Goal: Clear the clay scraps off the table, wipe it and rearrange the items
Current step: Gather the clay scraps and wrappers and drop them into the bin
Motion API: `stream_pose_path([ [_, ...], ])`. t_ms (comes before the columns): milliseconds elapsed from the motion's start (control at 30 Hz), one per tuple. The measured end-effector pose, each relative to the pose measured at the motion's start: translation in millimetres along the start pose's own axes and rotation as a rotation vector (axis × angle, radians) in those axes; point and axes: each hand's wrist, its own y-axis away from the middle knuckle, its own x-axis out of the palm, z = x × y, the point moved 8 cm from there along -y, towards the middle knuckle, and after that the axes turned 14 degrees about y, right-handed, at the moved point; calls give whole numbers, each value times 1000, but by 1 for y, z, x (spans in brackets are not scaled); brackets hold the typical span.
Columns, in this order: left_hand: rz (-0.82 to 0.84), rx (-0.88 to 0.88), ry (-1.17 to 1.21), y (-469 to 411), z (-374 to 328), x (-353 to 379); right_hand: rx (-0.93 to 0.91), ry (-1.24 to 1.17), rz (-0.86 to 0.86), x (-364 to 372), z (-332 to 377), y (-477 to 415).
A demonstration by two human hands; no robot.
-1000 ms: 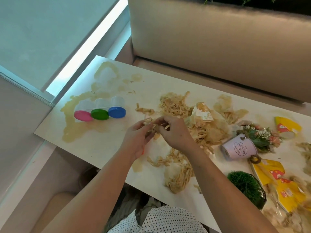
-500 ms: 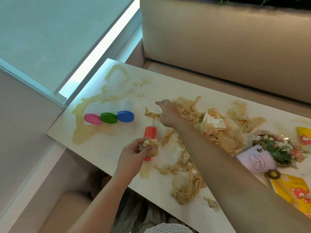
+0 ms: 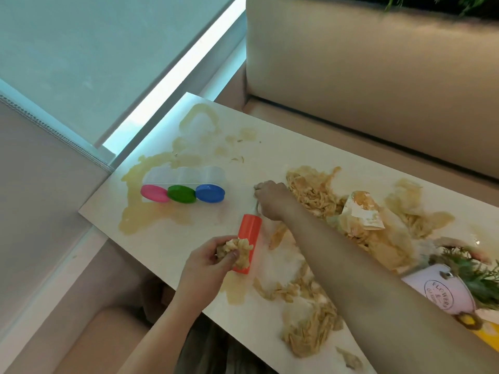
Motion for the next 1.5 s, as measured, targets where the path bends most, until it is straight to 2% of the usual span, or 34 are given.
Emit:
stream_pose_path([
  [267, 58, -12, 37, -15, -5, 23, 77, 234, -177, 3, -21, 48],
  [400, 66, -6, 36, -18, -9, 30, 84, 208, -144, 4, -31, 44],
  [500, 64, 2, 38, -19, -12, 25, 84, 44, -196, -6, -39, 38],
  [533, 63, 7, 46, -19, -13, 23, 142, -46, -238, -13, -49, 37],
  [633, 43, 13, 80, -22, -16, 14, 475, -313, -388, -23, -101, 45],
  [667, 28, 13, 86, -22, -15, 11, 567, -353, -376, -19, -114, 48],
  [733, 7, 8, 93, -22, -13, 7, 666, -357, -197, 1, -128, 48],
  [800, 3, 1, 111, -19, -11, 5, 654, -366, -41, 20, -125, 48],
  [833, 3, -2, 121, -17, -11, 4, 642, -374, -34, 25, -123, 48],
  [967, -1, -8, 135, -12, -8, 1, 625, -444, -230, 11, -121, 51],
  [1100, -21, 7, 174, -7, -13, -8, 620, -549, -599, -40, -116, 74],
  [1167, -25, 20, 192, -8, -18, -10, 615, -611, -718, -55, -109, 89],
  [1300, -8, 35, 216, -7, -26, -7, 593, -637, -705, -58, -90, 103],
  [1433, -7, 57, 237, -7, -33, -4, 673, -723, -849, -73, -86, 131],
  [1500, -7, 56, 237, -6, -33, -2, 730, -817, -744, -64, -83, 132],
])
